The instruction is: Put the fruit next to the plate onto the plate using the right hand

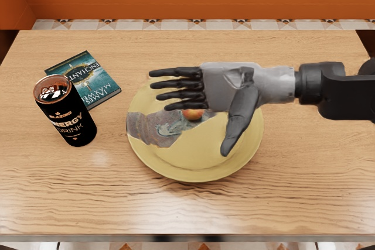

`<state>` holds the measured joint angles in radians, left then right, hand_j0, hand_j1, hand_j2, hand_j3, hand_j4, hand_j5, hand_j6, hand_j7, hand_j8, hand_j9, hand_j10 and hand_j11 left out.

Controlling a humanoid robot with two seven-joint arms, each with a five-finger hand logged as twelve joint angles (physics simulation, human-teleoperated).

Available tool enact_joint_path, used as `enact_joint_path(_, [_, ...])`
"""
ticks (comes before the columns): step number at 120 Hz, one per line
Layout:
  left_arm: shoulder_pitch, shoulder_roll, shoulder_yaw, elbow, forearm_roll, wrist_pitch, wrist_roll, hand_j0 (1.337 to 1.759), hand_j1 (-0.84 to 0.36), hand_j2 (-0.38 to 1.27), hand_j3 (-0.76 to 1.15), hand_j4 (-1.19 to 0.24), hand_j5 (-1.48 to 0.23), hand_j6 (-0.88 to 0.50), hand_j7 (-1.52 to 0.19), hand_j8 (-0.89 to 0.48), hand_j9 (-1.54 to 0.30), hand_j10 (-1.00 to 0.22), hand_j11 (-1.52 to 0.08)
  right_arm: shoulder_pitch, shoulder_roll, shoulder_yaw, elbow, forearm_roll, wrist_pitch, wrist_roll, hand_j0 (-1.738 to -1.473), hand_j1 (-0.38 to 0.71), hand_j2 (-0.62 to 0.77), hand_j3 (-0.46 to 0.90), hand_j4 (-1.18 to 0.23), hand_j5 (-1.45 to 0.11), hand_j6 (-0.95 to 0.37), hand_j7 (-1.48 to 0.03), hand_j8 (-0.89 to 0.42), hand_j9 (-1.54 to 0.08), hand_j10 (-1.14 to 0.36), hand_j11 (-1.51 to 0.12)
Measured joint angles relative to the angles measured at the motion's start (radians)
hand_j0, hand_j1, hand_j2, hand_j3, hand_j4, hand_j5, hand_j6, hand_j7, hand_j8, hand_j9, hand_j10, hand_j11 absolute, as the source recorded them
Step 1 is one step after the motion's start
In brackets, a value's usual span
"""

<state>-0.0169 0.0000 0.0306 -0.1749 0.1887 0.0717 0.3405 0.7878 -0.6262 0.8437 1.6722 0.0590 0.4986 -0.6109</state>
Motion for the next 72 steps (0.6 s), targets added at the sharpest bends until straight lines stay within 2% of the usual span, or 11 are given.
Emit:
enact_joint_path(12, [0.0, 0.0, 0.0, 0.0, 0.0, 0.0, 0.0, 1.658, 0.33, 0.0, 0.0, -0.02, -0.02, -0.02, -0.02, -0.02, -0.02, -0.02, -0.02, -0.075, -0.091, 0.027, -0.038, 0.178, 0.069, 0.0, -1.658, -0.34, 0.0, 0.0, -0.01, -0.01, 0.0, -0.01, 0.0, -0.01, -0.01, -0.01])
enact_joint_path(28, [-0.012, 0.0, 0.0, 0.0, 0.0, 0.0, 0.0, 1.658, 0.33, 0.0, 0.0, -0.02, -0.02, -0.02, -0.02, -0.02, -0.02, -0.02, -0.02, -0.128, -0.247, 0.027, -0.083, 0.333, 0.1, 0.0, -1.658, -0.35, 0.0, 0.0, 0.0, -0.01, 0.0, -0.01, 0.0, -0.01, 0.0, -0.01])
enact_joint_path(55, [-0.017, 0.0, 0.0, 0.0, 0.0, -0.001, 0.0, 1.658, 0.33, 0.0, 0.0, -0.02, -0.02, -0.02, -0.02, -0.02, -0.02, -0.02, -0.02, -0.166, -0.365, 0.02, -0.169, 0.409, 0.111, 0.0, -1.658, -0.35, 0.0, 0.0, 0.0, 0.0, 0.0, 0.0, 0.0, 0.0, 0.0, 0.0])
enact_joint_path(72, [-0.017, 0.0, -0.001, 0.0, 0.0, -0.001, 0.0, 1.658, 0.33, 0.0, 0.0, -0.02, -0.02, -0.02, -0.02, -0.02, -0.02, -0.02, -0.02, -0.196, -0.401, 0.01, -0.204, 0.421, 0.112, 0.0, -1.658, -0.35, 0.0, 0.0, 0.0, 0.0, 0.0, 0.0, 0.0, 0.0, 0.0, 0.0])
